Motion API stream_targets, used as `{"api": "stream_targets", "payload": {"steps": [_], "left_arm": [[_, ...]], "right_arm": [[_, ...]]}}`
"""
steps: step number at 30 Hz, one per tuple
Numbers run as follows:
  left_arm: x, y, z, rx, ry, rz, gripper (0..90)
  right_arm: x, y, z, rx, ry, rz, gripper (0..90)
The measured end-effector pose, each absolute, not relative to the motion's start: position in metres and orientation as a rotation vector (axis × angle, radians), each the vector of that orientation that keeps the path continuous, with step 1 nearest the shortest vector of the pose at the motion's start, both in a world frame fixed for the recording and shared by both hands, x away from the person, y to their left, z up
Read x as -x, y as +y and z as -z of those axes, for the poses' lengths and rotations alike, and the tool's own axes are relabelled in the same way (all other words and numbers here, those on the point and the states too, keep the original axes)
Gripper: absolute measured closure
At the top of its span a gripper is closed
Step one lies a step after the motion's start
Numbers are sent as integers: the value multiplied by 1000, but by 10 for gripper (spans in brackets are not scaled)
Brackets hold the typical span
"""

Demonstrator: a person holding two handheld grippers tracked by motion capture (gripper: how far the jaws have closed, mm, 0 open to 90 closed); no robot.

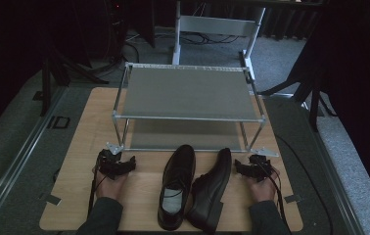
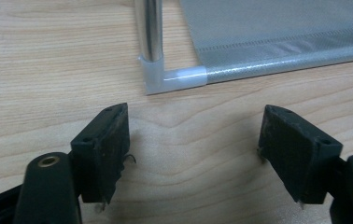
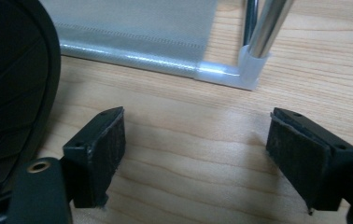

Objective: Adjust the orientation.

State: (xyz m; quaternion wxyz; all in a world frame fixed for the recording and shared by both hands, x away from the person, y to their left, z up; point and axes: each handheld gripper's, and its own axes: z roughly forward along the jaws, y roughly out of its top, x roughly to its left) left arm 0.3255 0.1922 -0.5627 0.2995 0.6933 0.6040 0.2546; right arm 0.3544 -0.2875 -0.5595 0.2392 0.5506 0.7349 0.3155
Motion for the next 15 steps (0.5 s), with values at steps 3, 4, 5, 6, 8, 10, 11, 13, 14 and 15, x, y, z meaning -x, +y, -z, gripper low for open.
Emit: {"api": "stream_targets", "payload": {"steps": [3,4,5,6,8,10,11,13,14,15], "left_arm": [[-323,192,561,-1832,1616,-678,350],[-323,192,561,-1837,1615,-672,380],[-322,191,560,-1846,1613,-665,417],[-320,189,558,-1857,1601,-629,425],[-319,188,557,-1868,1585,-597,426],[-313,184,553,-1885,1540,-569,434],[-313,184,553,-1885,1540,-569,441],[-303,179,547,-1890,1480,-556,447],[-303,179,547,-1890,1480,-556,450],[-298,175,544,-1891,1452,-550,450]], "right_arm": [[-355,-287,560,-1494,2031,-864,149],[-355,-286,560,-1487,2042,-863,143],[-355,-286,560,-1488,2042,-864,143],[-355,-286,560,-1487,2042,-863,143],[-355,-286,560,-1489,2041,-863,144],[-354,-286,560,-1491,2038,-862,145],[-354,-286,560,-1491,2038,-862,145],[-354,-286,560,-1490,2038,-862,145],[-354,-286,560,-1490,2038,-862,145],[-354,-286,560,-1491,2038,-863,145]]}}
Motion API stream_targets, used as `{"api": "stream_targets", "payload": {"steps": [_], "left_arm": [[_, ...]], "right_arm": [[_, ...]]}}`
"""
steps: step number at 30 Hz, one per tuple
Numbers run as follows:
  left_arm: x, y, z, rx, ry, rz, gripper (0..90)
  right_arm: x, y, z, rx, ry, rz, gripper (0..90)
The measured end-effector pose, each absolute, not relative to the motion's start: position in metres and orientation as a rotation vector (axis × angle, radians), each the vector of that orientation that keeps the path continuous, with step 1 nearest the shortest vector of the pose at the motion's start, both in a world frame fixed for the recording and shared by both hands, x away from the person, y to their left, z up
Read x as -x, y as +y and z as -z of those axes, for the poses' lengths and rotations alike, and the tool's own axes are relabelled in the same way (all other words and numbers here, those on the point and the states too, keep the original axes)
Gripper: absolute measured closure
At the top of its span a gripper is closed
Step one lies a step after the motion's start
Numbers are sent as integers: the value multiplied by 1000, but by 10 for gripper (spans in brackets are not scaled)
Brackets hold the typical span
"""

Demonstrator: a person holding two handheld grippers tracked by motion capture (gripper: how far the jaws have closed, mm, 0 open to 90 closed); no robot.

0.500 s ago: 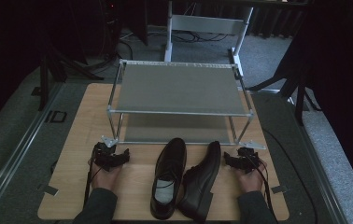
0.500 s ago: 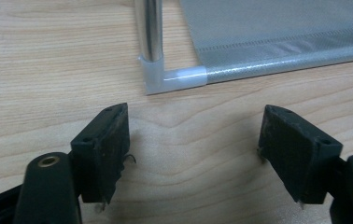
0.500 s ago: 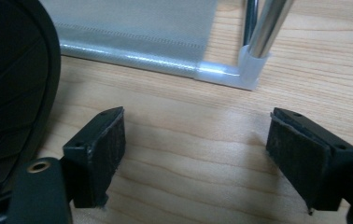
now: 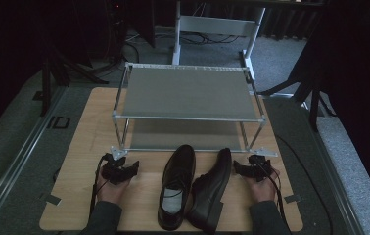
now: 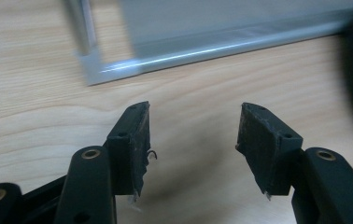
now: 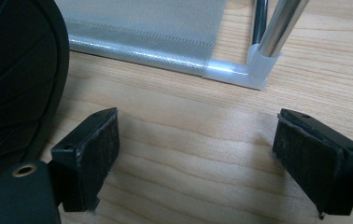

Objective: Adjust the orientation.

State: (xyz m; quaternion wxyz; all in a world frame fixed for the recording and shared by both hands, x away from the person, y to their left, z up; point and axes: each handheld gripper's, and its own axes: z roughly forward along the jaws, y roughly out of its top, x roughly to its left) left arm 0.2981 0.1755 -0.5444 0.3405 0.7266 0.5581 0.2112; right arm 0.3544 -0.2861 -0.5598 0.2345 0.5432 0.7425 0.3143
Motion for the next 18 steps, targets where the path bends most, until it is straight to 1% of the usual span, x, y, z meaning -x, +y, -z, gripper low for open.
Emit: {"api": "stream_targets", "payload": {"steps": [1,2,3,4,5,6,7,8,9,10,11,18], "left_arm": [[-291,170,541,-1898,1411,-535,450],[-291,170,541,-1898,1411,-535,449],[-282,164,536,-1904,1357,-511,448],[-282,164,536,-1904,1357,-511,445],[-274,158,528,-1912,1297,-494,445],[-274,158,528,-1912,1297,-494,444],[-265,152,519,-1913,1246,-504,443],[-265,152,519,-1913,1246,-504,442],[-257,148,509,-1911,1206,-481,441],[-257,148,509,-1911,1206,-481,438],[-252,144,501,-1901,1186,-451,436],[-241,126,486,-1942,1106,-441,432]], "right_arm": [[-354,-286,560,-1491,2038,-863,145],[-354,-286,560,-1490,2038,-863,145],[-354,-286,560,-1491,2038,-863,145],[-354,-286,560,-1490,2038,-863,145],[-354,-286,560,-1490,2038,-863,145],[-354,-286,560,-1490,2038,-863,145],[-354,-286,560,-1490,2038,-863,145],[-354,-286,560,-1490,2039,-863,145],[-354,-286,560,-1490,2038,-863,145],[-354,-286,560,-1490,2038,-863,145],[-354,-286,560,-1490,2038,-863,145],[-354,-286,560,-1490,2038,-863,145]]}}
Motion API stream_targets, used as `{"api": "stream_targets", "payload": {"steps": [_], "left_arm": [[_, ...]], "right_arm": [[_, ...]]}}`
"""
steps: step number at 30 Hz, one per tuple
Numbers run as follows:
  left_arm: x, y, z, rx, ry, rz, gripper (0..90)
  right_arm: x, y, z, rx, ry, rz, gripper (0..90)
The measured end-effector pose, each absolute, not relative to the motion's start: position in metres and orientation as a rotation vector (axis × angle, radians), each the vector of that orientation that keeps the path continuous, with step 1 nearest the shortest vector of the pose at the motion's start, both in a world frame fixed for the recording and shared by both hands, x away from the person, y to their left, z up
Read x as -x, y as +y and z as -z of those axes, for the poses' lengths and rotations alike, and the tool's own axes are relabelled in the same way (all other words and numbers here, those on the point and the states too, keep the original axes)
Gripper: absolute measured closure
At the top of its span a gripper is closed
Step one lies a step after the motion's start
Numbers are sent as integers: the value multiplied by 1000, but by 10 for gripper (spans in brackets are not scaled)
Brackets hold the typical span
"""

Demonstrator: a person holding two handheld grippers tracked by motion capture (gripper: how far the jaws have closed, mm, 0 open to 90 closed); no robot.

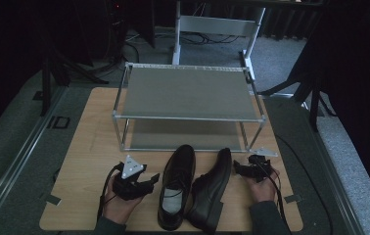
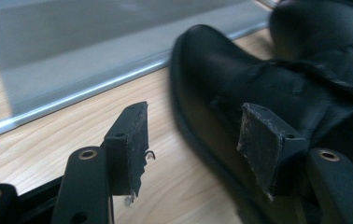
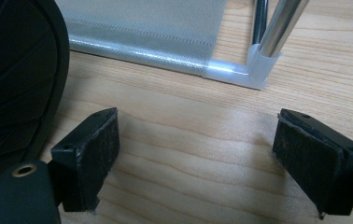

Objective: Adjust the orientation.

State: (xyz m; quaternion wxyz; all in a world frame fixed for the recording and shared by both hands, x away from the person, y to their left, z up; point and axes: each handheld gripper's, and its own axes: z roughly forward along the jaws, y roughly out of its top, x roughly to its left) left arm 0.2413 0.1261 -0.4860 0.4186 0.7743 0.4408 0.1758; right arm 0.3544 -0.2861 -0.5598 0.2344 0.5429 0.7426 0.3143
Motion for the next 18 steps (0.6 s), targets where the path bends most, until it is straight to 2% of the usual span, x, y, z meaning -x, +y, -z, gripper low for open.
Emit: {"api": "stream_targets", "payload": {"steps": [5,18], "left_arm": [[-234,112,479,-1976,989,-388,438],[-231,80,490,-2081,924,-336,413]], "right_arm": [[-354,-286,560,-1491,2038,-864,145],[-354,-286,560,-1490,2039,-864,145]]}}
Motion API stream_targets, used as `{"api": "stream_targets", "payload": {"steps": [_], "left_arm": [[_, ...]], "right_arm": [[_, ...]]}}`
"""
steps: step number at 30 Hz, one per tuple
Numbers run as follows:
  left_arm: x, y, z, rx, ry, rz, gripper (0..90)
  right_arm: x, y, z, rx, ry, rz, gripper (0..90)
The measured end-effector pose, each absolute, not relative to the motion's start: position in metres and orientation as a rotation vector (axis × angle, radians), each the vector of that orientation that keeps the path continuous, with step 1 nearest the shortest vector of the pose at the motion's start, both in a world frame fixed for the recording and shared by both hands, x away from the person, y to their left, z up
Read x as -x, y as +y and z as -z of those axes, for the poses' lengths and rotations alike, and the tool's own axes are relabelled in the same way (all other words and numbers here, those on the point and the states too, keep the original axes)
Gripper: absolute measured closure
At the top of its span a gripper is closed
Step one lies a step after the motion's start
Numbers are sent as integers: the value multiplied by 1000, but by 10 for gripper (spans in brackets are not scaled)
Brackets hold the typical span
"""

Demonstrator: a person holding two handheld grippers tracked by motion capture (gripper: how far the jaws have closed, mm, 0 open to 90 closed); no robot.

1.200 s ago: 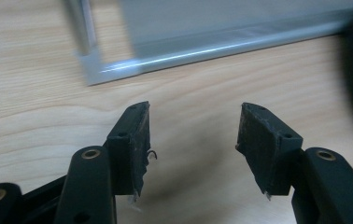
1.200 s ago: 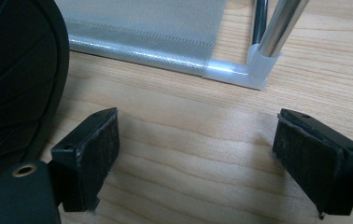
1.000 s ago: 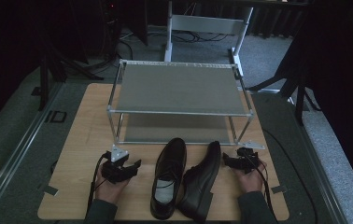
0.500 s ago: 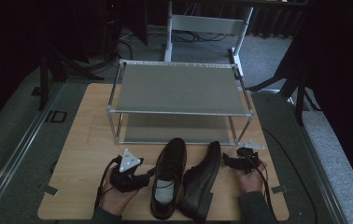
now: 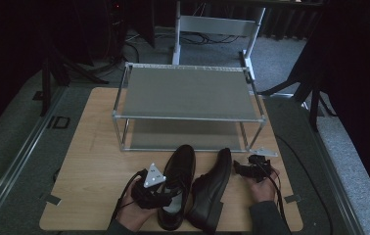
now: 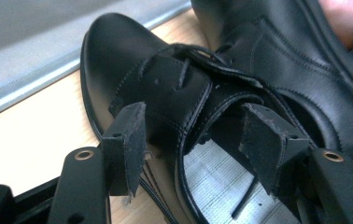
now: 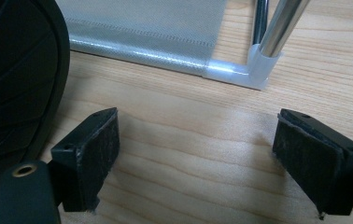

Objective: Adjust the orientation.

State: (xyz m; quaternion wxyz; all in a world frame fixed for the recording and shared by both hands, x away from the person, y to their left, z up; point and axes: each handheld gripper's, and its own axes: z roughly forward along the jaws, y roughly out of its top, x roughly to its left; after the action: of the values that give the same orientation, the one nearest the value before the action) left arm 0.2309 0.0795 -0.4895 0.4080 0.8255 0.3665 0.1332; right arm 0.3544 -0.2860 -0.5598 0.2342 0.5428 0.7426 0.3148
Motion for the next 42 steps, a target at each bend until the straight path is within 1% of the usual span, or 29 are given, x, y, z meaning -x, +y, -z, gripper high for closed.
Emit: {"api": "stream_targets", "payload": {"steps": [6,15,18,19,22,26,30,31,32,34,37,38,41,42], "left_arm": [[-233,74,496,-2138,926,-398,388],[-248,71,496,-2124,983,-378,432],[-251,71,497,-2116,992,-363,433],[-251,71,497,-2112,996,-363,447],[-246,69,496,-2092,1009,-423,507],[-238,65,492,-2103,1032,-496,632],[-233,65,492,-2071,1079,-526,691],[-233,66,491,-2060,1093,-537,691],[-231,69,490,-2028,1126,-571,723],[-231,71,489,-2013,1141,-586,753],[-232,78,487,-1975,1174,-582,767],[-230,79,487,-1957,1184,-612,773],[-228,79,486,-1928,1193,-640,778],[-227,79,483,-1910,1193,-668,778]], "right_arm": [[-354,-286,560,-1489,2039,-864,145],[-354,-286,560,-1489,2040,-864,145],[-354,-286,560,-1489,2040,-865,145],[-354,-286,560,-1489,2040,-864,145],[-354,-286,560,-1489,2040,-864,145],[-354,-286,560,-1489,2040,-864,145],[-354,-286,560,-1489,2040,-865,145],[-354,-286,560,-1489,2040,-865,145],[-354,-286,560,-1488,2040,-865,145],[-354,-286,560,-1489,2041,-865,145],[-354,-286,560,-1489,2041,-865,145],[-354,-286,560,-1488,2041,-865,146],[-355,-286,560,-1487,2042,-865,145],[-355,-286,560,-1487,2042,-865,145]]}}
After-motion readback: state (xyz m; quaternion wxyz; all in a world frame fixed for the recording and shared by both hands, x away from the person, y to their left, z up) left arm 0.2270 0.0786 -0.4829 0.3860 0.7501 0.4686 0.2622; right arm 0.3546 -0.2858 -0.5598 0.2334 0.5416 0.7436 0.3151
